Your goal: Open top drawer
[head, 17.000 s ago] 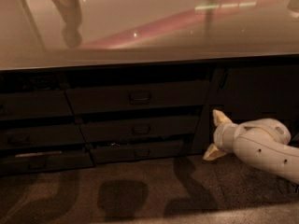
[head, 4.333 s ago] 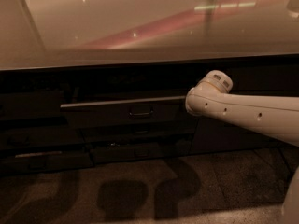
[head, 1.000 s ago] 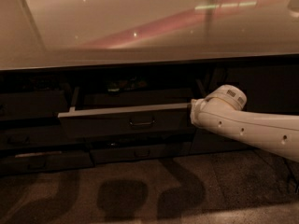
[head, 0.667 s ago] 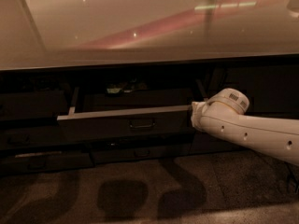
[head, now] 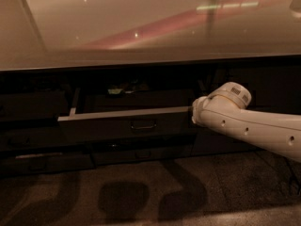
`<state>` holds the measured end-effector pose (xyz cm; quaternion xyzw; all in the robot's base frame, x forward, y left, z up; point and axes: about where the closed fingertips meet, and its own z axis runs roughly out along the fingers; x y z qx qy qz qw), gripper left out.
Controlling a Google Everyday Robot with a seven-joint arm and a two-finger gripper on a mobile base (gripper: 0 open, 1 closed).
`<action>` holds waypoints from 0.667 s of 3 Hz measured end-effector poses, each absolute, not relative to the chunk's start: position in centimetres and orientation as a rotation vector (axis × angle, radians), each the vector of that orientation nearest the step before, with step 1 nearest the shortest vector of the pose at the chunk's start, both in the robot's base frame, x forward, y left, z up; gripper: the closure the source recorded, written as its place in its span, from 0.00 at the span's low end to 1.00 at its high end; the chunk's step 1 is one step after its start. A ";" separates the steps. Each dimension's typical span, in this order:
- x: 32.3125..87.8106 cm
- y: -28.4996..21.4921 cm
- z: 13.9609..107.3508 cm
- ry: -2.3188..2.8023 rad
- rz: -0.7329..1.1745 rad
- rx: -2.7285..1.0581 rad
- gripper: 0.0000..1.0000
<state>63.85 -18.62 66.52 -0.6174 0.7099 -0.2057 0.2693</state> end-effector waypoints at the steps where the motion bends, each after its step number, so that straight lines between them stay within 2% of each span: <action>1: 64.2 -17.1 72.6 1.861 -0.624 -1.602 1.00; 2: 63.8 -16.1 79.7 1.805 -0.701 -1.517 1.00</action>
Offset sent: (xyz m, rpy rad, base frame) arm -0.0074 0.0381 0.2174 0.0085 -0.3206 -0.0644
